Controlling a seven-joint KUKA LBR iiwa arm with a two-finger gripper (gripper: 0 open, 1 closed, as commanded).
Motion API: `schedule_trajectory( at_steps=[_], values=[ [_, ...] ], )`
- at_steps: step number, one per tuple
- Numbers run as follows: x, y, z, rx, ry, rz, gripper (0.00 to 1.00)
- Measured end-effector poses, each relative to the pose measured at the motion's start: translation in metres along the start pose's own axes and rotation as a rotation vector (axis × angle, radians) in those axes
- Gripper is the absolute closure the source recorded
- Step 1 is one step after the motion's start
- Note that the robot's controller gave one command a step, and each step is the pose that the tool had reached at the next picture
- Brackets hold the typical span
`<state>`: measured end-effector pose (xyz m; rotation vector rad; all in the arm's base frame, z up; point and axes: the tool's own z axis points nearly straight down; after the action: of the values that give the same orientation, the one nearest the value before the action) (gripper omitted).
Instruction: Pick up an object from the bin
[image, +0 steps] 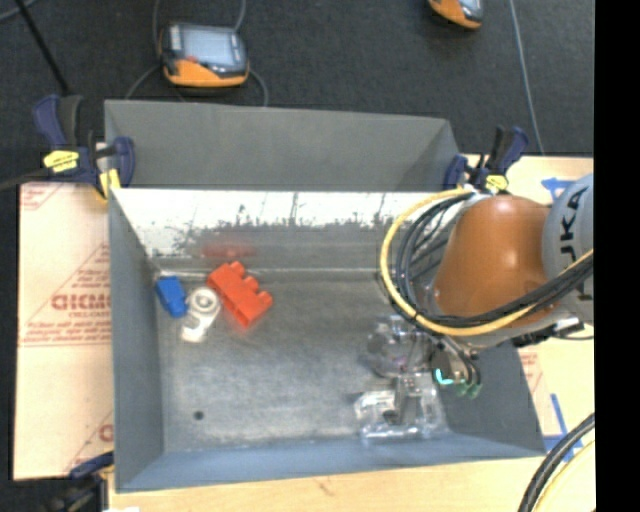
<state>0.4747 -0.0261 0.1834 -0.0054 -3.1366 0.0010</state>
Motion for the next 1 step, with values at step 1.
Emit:
schedule_trajectory(
  at_steps=[1],
  values=[
    [-0.0107, -0.0461, 0.1076, -0.003, 0.004, -0.242, 0.0]
  ],
)
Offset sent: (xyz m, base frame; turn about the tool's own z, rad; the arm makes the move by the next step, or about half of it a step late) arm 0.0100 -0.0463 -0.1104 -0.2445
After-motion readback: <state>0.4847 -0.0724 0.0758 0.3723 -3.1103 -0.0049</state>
